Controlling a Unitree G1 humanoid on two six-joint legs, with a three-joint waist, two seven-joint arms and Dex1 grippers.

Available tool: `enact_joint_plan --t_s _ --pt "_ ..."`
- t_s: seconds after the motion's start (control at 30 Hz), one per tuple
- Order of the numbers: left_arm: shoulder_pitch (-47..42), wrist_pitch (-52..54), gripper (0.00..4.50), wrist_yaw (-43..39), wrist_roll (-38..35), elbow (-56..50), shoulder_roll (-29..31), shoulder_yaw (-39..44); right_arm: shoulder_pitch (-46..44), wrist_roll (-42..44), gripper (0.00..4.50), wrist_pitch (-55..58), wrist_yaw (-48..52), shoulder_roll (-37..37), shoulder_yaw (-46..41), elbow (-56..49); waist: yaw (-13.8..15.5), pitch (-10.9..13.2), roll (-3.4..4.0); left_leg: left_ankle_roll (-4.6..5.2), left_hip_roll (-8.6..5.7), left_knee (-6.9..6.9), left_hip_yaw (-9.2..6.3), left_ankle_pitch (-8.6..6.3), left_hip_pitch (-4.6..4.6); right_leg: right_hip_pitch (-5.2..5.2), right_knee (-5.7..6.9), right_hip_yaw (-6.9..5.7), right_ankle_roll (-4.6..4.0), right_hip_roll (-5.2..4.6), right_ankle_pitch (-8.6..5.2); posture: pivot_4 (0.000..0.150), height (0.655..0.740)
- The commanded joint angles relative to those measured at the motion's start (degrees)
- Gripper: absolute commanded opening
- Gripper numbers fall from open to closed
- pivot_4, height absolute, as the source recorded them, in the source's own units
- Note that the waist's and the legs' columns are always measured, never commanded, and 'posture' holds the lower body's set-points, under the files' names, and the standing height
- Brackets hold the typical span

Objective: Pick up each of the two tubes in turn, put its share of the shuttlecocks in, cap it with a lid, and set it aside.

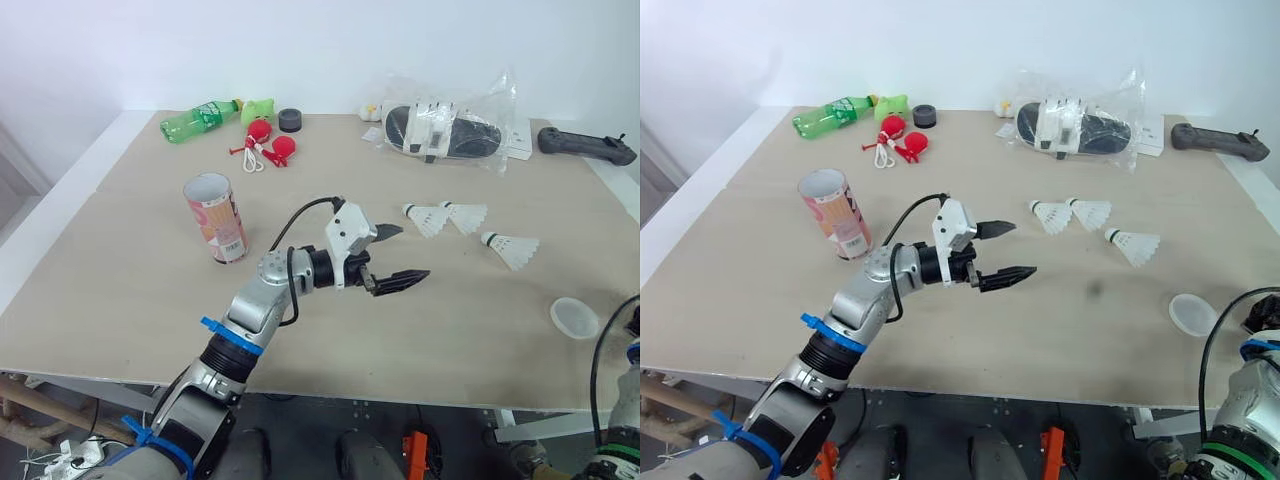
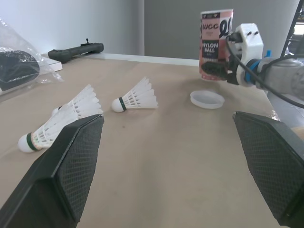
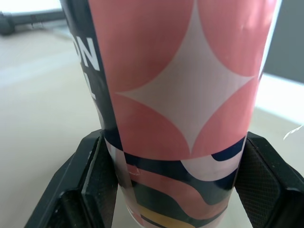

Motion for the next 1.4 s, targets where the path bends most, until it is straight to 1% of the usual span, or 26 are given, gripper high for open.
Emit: enact_joint_plan --t_s 0.03,0.1,0.17,0.2,0.23,0.4,0.53,0.97,1.23,1.3,1.37,1.4 --pt "-0.2 -0.6 4.5 0.1 -0.1 -2.4 0.3 1.0 -0.8 -0.3 3.23 -3.8 0.2 -2.5 0.8 2.4 0.0 0.0 -0.02 0.0 -0.03 0.01 -0.01 0.0 0.0 0.04 0.0 0.03 0.03 0.0 -0.02 0.15 0.74" --pt "-0.3 -0.6 4.5 0.1 -0.2 -2.4 0.5 1.1 -0.8 0.0 3.23 -4.6 0.2 -2.9 1.1 3.2 0.0 0.0 -0.02 0.0 -0.08 0.01 0.0 0.0 -0.01 0.05 -0.01 0.15 0.09 0.0 -0.05 0.15 0.74" --pt "-0.4 -0.7 4.5 0.1 -0.3 -2.2 0.7 1.2 -0.8 0.3 4.08 -5.1 0.1 -3.3 1.3 3.9 0.0 0.0 -0.02 0.0 -0.09 0.01 0.01 0.0 -0.01 0.05 -0.01 0.18 0.1 0.0 -0.06 0.15 0.74" --pt "-0.5 -0.8 4.5 0.1 -0.3 -2.1 0.7 1.1 -0.8 0.4 4.4 -5.3 0.1 -3.4 1.4 4.1 0.0 0.0 -0.03 0.0 -0.1 0.01 0.0 0.0 -0.02 0.06 -0.01 0.18 0.11 -0.01 -0.06 0.15 0.74" --pt "-0.6 -0.9 4.5 0.0 -0.2 -1.9 0.7 1.1 -0.7 0.6 4.46 -5.4 0.1 -3.5 1.4 4.2 0.0 0.0 -0.02 0.0 -0.11 0.01 0.0 0.0 -0.02 0.06 -0.01 0.19 0.11 -0.01 -0.06 0.15 0.74" --pt "-1.1 -1.3 4.5 -0.4 -0.1 -1.3 0.7 1.1 0.2 1.5 4.46 -5.7 0.1 -3.3 1.1 3.3 0.0 0.0 -0.02 0.0 -0.12 0.0 0.0 0.0 -0.01 0.06 -0.01 0.21 0.12 -0.01 -0.07 0.15 0.74" --pt "-1.2 -1.2 4.5 -0.5 -0.3 -1.3 0.6 1.2 1.9 2.1 4.46 -5.3 -0.4 -2.6 0.8 0.0 0.0 0.0 -0.02 0.0 -0.13 0.01 0.0 0.0 -0.02 0.06 -0.01 0.2 0.14 -0.02 -0.08 0.15 0.74" --pt "-1.1 -1.2 4.5 -2.3 -0.9 -0.8 -0.5 0.7 11.1 5.7 4.46 1.1 -3.9 2.7 -0.4 -20.0 0.1 0.0 0.0 0.0 -0.17 0.01 -0.03 0.0 -0.05 0.06 -0.01 0.22 0.16 -0.04 -0.1 0.15 0.74" --pt "-0.3 -1.8 4.5 -2.7 -0.8 -0.9 -1.0 1.3 18.7 9.2 4.46 9.9 -4.4 6.2 0.0 -39.0 0.1 0.0 0.03 0.0 -0.16 0.01 -0.07 0.0 -0.07 0.04 -0.01 0.19 0.15 -0.03 -0.12 0.15 0.74" --pt "0.7 -1.4 4.5 -2.2 -0.9 -1.9 -0.2 2.0 22.0 12.6 4.46 12.6 -1.9 7.1 1.0 -46.3 0.1 0.0 0.04 0.0 -0.16 0.01 -0.08 0.0 -0.08 0.04 -0.01 0.19 0.15 -0.03 -0.12 0.15 0.74" --pt "3.3 0.3 4.5 0.0 -2.0 -5.4 0.9 4.2 27.3 21.9 4.46 17.0 6.6 6.0 5.3 -56.7 -0.1 0.0 0.07 0.0 -0.14 0.0 -0.11 -0.01 -0.09 0.02 -0.01 0.16 0.13 -0.02 -0.16 0.15 0.74" --pt "4.6 1.5 4.5 1.1 -2.7 -7.0 1.2 5.2 29.1 23.8 4.46 17.8 10.1 4.7 7.4 -60.5 -0.3 0.0 0.07 0.01 -0.09 -0.04 -0.11 -0.02 -0.08 0.01 -0.01 0.17 0.1 0.02 -0.19 0.15 0.74"
